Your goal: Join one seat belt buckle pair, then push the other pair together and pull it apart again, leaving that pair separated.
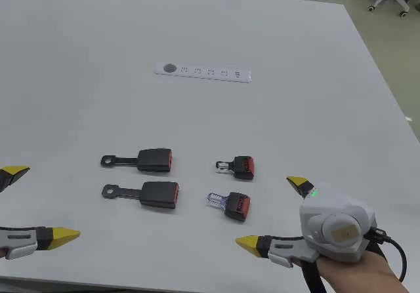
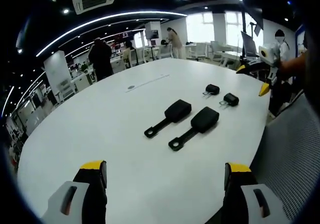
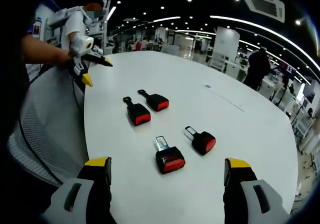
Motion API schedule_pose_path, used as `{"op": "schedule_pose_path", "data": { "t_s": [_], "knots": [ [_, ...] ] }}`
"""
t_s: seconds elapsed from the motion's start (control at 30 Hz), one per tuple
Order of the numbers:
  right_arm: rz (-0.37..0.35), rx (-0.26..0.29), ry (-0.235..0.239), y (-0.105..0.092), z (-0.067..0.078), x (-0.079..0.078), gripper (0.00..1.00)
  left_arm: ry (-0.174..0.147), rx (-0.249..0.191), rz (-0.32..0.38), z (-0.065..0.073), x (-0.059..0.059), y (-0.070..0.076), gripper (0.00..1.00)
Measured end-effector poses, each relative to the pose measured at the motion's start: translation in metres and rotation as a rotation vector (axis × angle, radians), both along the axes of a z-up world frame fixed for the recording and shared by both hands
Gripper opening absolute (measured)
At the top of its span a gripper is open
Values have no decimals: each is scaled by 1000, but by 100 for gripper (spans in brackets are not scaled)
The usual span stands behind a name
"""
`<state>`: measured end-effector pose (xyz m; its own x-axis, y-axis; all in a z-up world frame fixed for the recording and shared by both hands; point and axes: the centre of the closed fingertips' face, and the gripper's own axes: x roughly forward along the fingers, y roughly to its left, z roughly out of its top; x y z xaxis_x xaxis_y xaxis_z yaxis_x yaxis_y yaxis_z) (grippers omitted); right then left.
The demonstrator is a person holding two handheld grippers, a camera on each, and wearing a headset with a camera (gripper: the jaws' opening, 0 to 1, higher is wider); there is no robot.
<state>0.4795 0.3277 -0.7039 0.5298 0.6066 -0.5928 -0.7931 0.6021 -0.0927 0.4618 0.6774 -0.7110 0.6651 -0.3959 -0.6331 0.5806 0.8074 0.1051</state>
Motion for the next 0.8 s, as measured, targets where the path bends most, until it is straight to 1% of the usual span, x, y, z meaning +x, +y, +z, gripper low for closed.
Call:
{"op": "schedule_pose_path", "data": {
  "t_s": [0.07, 0.13, 0.37, 0.57, 0.8],
  "knots": [
    [4, 0, -4, 3, 1, -2, 96, -6, -7, 11, 2, 1, 2, 100],
    [8, -1, -4, 4, 1, -2, 96, -10, -9, 11, 3, 2, 0, 100],
    [14, 1, 0, 8, 1, -2, 96, 0, 3, -11, 1, -1, -6, 100],
    [22, 6, -3, 13, 3, -1, 96, -3, 3, -9, 2, 1, -3, 100],
    [26, 1, -6, 14, 4, -1, 96, 10, 16, -19, 0, -3, -3, 100]
  ]
}}
